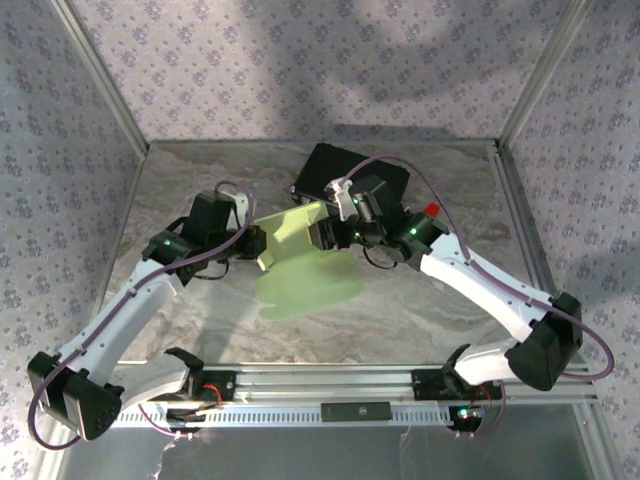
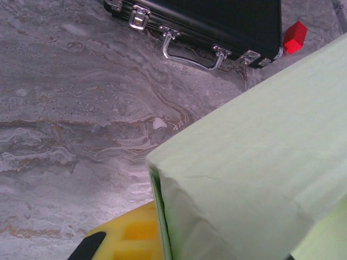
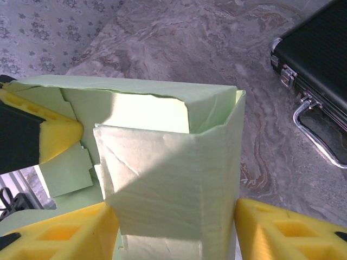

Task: Fold the paper box

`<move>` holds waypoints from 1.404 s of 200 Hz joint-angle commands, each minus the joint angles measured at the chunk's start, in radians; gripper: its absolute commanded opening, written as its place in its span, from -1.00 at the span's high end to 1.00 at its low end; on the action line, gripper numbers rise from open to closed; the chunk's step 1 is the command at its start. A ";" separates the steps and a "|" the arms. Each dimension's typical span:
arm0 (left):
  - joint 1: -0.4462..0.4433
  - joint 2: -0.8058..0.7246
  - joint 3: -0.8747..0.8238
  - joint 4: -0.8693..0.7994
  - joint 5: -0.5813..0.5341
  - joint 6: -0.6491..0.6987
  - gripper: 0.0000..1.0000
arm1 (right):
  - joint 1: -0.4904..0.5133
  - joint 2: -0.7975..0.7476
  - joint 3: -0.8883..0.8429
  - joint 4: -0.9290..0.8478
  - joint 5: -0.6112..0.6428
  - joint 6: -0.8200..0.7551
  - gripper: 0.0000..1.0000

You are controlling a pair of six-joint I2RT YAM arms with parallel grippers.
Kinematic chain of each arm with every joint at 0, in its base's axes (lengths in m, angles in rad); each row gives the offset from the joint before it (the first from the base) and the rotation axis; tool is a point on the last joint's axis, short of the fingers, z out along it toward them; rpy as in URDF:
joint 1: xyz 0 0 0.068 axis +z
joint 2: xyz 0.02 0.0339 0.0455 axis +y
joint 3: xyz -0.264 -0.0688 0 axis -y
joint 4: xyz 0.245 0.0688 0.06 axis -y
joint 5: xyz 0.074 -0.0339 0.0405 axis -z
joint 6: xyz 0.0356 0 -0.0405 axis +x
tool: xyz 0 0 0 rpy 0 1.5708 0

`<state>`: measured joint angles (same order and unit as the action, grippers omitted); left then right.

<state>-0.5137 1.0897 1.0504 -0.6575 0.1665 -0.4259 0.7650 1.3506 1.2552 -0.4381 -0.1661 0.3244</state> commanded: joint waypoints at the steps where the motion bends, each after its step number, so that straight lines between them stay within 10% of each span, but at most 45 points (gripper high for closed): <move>1: -0.011 0.001 0.029 -0.015 -0.014 -0.004 1.00 | -0.020 -0.041 -0.018 0.022 -0.054 0.008 -0.21; 281: -0.021 0.005 0.046 -0.015 -0.013 0.001 1.00 | -0.116 0.027 -0.024 0.095 -0.351 0.047 -0.34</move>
<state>-0.5259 1.1015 1.0599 -0.6769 0.1452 -0.4309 0.6590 1.3785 1.2400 -0.3920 -0.4473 0.3485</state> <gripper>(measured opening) 0.106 0.677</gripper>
